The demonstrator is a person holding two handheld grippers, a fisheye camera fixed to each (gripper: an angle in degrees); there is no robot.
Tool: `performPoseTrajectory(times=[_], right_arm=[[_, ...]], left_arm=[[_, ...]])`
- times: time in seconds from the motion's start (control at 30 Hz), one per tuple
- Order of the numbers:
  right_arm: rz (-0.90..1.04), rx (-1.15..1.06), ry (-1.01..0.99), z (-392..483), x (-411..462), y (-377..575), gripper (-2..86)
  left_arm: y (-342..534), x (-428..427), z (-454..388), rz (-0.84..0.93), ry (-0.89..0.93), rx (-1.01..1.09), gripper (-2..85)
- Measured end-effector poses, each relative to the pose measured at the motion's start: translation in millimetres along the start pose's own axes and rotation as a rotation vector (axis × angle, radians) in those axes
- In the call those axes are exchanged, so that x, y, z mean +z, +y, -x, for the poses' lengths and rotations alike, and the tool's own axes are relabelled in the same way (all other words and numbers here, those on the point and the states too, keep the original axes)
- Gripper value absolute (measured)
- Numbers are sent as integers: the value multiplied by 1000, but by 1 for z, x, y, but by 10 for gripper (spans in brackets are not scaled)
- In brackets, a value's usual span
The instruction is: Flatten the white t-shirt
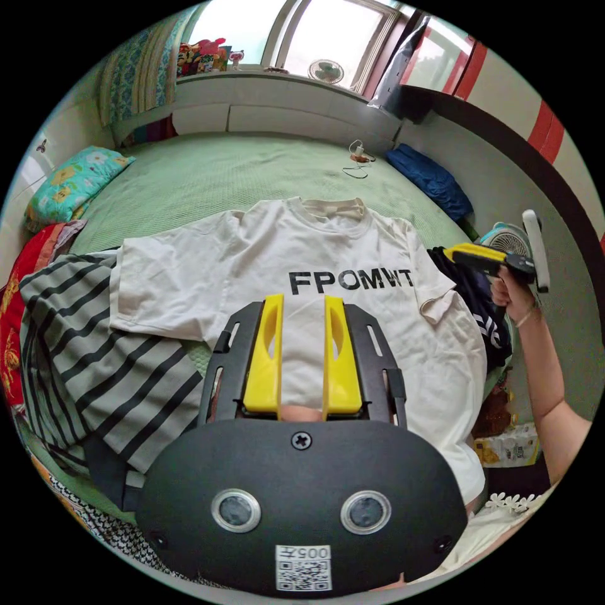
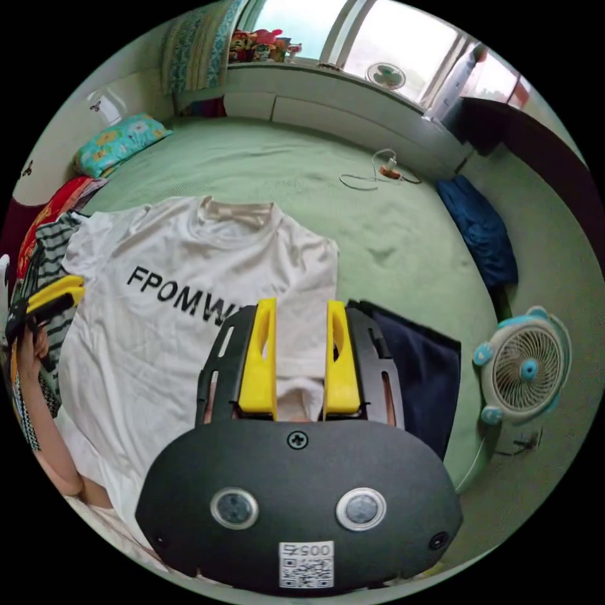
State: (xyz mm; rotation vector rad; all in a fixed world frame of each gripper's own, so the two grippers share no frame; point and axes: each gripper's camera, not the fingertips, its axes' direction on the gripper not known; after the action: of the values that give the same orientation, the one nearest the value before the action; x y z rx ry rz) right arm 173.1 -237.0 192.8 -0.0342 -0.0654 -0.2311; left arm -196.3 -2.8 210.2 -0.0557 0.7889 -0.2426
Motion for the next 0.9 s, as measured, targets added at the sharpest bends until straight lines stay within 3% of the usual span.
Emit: performPoseTrajectory(times=[0.13, 0.43, 0.7, 0.9], right_arm=[[147, 37, -6, -17, 26, 23, 113], [187, 64, 130, -22, 32, 46, 25], [107, 89, 23, -44, -6, 77, -16], [20, 87, 132, -83, -76, 96, -17]], left_arm=[[4, -3, -3, -10, 3, -10, 106], [13, -4, -16, 24, -34, -2, 106], [28, -13, -33, 34, -37, 15, 105], [37, -18, -59, 55, 8, 93, 103]])
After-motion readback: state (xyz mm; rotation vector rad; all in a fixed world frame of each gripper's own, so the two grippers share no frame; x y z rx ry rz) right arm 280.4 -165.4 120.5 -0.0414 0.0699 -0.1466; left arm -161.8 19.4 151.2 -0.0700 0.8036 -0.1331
